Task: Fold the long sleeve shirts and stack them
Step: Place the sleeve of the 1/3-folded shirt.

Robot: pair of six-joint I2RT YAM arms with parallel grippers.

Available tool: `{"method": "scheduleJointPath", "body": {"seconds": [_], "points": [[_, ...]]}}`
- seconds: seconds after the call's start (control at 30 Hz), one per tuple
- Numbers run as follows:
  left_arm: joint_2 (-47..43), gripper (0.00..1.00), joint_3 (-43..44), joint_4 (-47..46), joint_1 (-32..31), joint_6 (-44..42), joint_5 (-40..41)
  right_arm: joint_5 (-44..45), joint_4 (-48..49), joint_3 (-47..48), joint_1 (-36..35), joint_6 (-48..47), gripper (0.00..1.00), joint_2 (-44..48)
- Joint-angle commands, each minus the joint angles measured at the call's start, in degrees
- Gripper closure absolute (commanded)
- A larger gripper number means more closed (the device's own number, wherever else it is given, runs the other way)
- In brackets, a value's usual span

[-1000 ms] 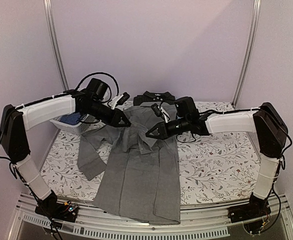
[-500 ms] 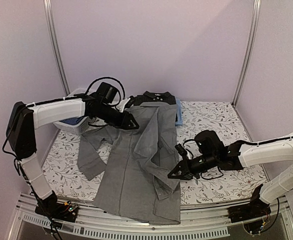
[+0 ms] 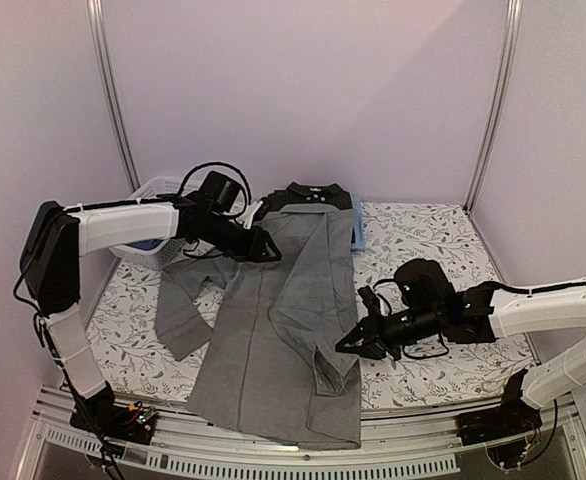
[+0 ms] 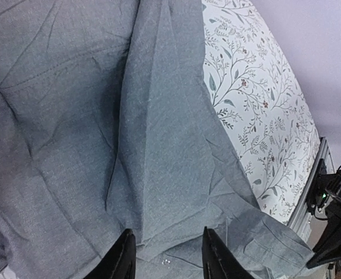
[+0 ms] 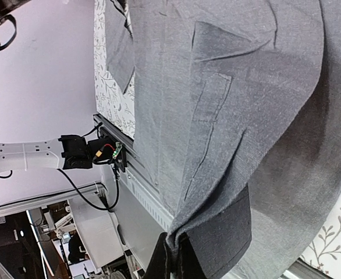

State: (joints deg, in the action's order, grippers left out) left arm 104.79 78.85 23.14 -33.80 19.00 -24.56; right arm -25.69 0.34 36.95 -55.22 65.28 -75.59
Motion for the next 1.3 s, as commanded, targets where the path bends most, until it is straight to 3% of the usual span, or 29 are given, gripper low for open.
{"method": "scheduleJointPath", "body": {"seconds": [0.0,0.13,0.27,0.4,0.53,0.8,1.27], "points": [[1.3,0.61,0.4,-1.4,-1.1,1.1,0.2,1.9,1.4,1.9,-3.0,6.6,1.0,3.6],[1.7,0.62,0.6,-1.3,-1.3,1.1,0.1,4.4,4.0,-1.3,-5.7,13.1,0.99,5.4],[2.0,0.62,0.1,-1.4,-1.9,1.1,-0.1,4.5,3.8,-6.8,-7.1,17.0,0.8,6.4],[2.0,0.62,-0.6,-1.3,-2.3,0.9,0.3,8.0,-9.3,-5.2,-7.4,11.1,0.57,7.0],[2.0,0.62,-0.8,-1.2,-2.4,0.9,1.0,15.6,-25.4,3.4,-7.5,1.7,0.51,7.3],[2.4,0.62,0.1,0.1,-2.5,1.1,1.9,23.5,-36.9,18.9,-14.4,-9.7,0.5,-7.2],[0.1,0.62,-1.9,1.0,-2.5,0.9,3.7,25.4,-42.9,33.2,-25.0,-11.6,0.62,-28.6]]}}
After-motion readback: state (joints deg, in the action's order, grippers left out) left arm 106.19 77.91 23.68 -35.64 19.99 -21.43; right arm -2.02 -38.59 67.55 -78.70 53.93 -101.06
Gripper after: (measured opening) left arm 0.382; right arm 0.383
